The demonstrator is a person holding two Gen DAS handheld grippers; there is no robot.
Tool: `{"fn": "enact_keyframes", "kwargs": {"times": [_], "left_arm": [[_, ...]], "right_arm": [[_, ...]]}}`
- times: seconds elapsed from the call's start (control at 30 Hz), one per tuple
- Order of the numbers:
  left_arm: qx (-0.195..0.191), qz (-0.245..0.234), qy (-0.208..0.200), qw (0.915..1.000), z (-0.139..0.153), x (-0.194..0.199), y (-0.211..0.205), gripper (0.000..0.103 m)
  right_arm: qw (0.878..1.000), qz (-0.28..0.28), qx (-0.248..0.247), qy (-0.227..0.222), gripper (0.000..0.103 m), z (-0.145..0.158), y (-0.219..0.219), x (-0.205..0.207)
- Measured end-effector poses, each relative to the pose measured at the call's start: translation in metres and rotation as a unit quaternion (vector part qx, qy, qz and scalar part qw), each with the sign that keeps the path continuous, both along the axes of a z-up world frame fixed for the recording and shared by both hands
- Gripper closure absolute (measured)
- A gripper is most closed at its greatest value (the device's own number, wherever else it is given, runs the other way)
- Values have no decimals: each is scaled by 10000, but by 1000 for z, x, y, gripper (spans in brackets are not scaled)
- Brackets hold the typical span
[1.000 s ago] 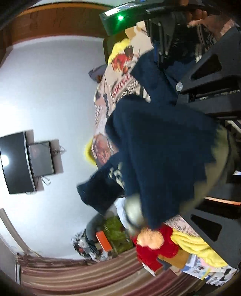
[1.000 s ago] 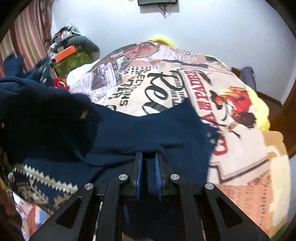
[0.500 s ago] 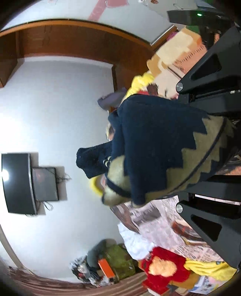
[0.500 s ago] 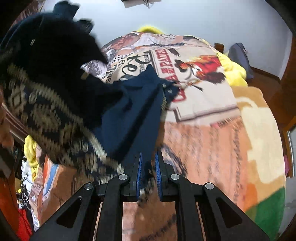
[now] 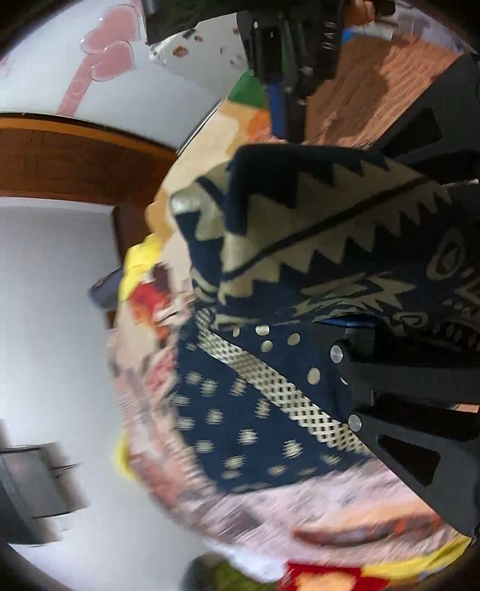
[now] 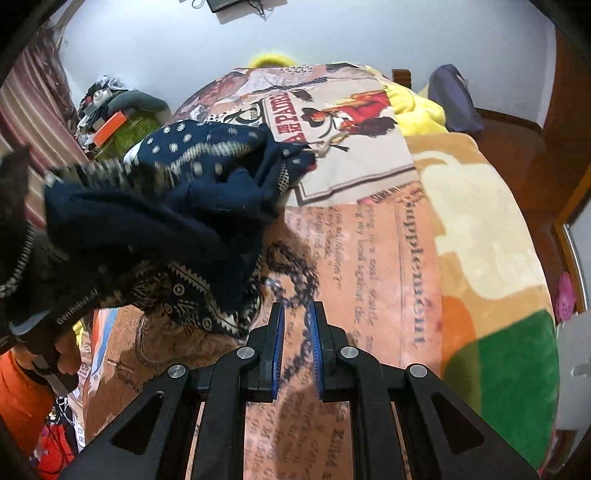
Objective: Fold large clothes
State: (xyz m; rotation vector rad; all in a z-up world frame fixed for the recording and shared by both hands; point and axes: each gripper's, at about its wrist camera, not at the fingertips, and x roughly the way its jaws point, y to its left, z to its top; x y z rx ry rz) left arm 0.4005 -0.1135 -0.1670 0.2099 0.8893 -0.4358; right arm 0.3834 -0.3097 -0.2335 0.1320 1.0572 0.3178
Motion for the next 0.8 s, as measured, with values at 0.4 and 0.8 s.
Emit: {"fn": "enact_keyframes", "kwargs": {"times": [0.4,0.8], "left_arm": [[-184,-198,601,9978,1,-31,8,52],[-577,-160,196,9980,59,-66,48,15]], "right_arm": [[9999,-31,34,-96,94,16,-8,-21],[9991,117,224,-334,94,37,2,-19]]}}
